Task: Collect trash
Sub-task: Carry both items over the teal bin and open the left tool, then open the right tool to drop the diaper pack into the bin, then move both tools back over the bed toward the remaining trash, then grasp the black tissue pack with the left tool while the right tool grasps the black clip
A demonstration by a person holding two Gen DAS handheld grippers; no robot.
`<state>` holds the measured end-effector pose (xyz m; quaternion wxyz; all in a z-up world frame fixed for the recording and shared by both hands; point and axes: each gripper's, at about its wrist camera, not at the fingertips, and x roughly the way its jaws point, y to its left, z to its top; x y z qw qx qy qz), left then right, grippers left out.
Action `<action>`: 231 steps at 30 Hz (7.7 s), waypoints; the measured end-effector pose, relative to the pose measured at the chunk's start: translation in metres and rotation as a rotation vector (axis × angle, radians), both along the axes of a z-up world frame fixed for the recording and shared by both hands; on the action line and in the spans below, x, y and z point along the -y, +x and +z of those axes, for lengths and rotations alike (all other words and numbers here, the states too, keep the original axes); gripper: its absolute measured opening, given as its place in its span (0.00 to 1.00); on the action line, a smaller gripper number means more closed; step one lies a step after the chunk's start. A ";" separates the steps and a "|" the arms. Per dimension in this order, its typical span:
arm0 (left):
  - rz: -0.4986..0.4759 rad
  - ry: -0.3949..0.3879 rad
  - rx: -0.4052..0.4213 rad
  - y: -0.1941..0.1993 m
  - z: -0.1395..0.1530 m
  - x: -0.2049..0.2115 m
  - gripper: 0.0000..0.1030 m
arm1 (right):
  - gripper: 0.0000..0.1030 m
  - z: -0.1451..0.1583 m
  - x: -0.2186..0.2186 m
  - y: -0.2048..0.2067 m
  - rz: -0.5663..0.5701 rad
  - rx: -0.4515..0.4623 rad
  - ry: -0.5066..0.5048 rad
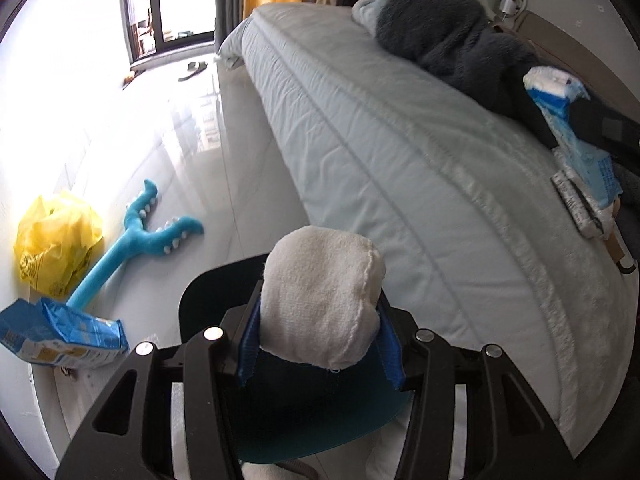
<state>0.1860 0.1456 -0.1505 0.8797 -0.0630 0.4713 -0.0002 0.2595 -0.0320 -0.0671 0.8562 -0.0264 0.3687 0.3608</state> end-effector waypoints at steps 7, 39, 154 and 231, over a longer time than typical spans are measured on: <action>0.028 -0.013 -0.102 -0.010 -0.024 -0.022 0.51 | 0.65 -0.017 -0.034 0.000 0.049 -0.051 0.000; 0.132 -0.063 0.025 -0.047 0.016 -0.091 0.77 | 0.65 -0.119 -0.126 0.004 0.124 -0.255 -0.194; -0.255 0.003 0.161 0.043 0.036 0.245 0.86 | 0.76 -0.039 0.282 -0.041 0.072 -0.018 -0.128; -0.158 0.005 0.235 0.033 0.065 0.157 0.53 | 0.14 0.012 0.235 0.004 -0.059 0.043 -0.126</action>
